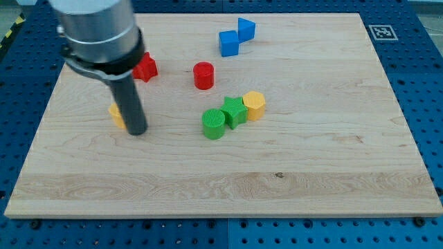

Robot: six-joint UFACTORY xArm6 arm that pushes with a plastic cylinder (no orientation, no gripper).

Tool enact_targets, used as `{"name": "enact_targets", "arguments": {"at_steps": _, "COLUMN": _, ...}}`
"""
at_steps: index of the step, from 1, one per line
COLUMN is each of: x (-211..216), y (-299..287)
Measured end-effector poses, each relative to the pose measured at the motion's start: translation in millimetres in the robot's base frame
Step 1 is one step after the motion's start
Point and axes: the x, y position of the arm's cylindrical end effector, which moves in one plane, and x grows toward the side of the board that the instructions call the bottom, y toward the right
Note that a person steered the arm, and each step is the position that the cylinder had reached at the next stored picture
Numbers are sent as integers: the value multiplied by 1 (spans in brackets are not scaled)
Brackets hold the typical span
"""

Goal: Move the arm to the top center

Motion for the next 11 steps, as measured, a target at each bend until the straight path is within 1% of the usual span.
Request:
{"name": "enact_targets", "arguments": {"at_steps": 1, "x": -3, "y": -21}}
{"name": "enact_targets", "arguments": {"at_steps": 2, "x": 27, "y": 24}}
{"name": "enact_targets", "arguments": {"at_steps": 3, "x": 57, "y": 142}}
{"name": "enact_targets", "arguments": {"at_steps": 4, "x": 48, "y": 298}}
{"name": "enact_targets", "arguments": {"at_steps": 5, "x": -34, "y": 408}}
{"name": "enact_targets", "arguments": {"at_steps": 6, "x": -147, "y": 436}}
{"name": "enact_targets", "arguments": {"at_steps": 7, "x": -243, "y": 409}}
{"name": "enact_targets", "arguments": {"at_steps": 8, "x": -297, "y": 338}}
{"name": "enact_targets", "arguments": {"at_steps": 9, "x": -297, "y": 332}}
{"name": "enact_targets", "arguments": {"at_steps": 10, "x": -296, "y": 246}}
{"name": "enact_targets", "arguments": {"at_steps": 11, "x": -296, "y": 138}}
